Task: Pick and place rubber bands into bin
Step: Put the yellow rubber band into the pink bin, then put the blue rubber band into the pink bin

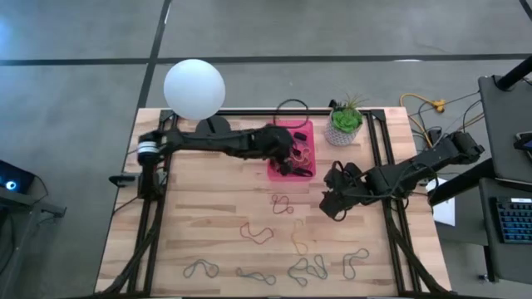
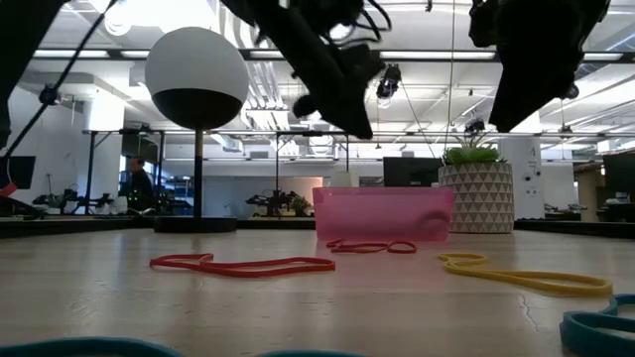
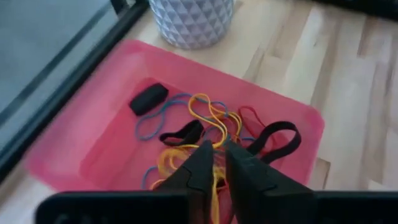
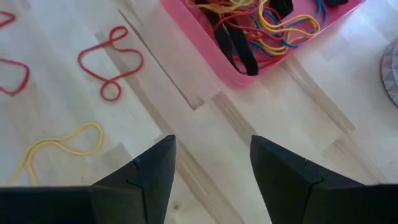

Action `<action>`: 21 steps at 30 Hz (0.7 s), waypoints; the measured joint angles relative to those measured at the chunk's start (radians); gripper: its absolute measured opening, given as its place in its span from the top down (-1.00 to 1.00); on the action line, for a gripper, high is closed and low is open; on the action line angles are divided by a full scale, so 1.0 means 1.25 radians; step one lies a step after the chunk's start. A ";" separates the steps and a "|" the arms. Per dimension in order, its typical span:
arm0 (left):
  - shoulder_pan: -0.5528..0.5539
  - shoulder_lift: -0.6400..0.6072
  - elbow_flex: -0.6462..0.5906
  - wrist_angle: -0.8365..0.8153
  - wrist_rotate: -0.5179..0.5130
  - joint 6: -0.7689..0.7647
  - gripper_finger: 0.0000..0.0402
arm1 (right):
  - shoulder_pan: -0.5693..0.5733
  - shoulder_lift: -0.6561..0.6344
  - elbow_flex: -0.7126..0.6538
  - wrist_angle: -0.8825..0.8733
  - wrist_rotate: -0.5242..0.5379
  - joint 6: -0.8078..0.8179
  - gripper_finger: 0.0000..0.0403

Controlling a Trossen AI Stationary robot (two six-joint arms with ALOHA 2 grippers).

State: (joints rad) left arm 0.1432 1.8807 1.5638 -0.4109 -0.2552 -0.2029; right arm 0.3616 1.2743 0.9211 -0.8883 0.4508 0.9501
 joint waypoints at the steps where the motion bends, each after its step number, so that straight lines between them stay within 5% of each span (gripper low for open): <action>1: 0.000 0.017 0.010 -0.003 0.005 0.000 0.81 | 0.001 0.001 0.000 -0.001 0.001 0.001 0.04; 12: -0.047 -0.010 0.058 -0.187 0.008 0.003 0.29 | 0.002 0.002 0.000 -0.002 -0.022 -0.079 0.04; 21: -0.169 -0.197 -0.024 -0.350 0.013 0.068 0.27 | 0.081 0.002 -0.052 -0.005 -0.366 -0.327 0.04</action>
State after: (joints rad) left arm -0.0682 1.6345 1.5343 -0.8482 -0.2390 -0.1184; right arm 0.4625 1.2770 0.8563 -0.8951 -0.0070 0.5419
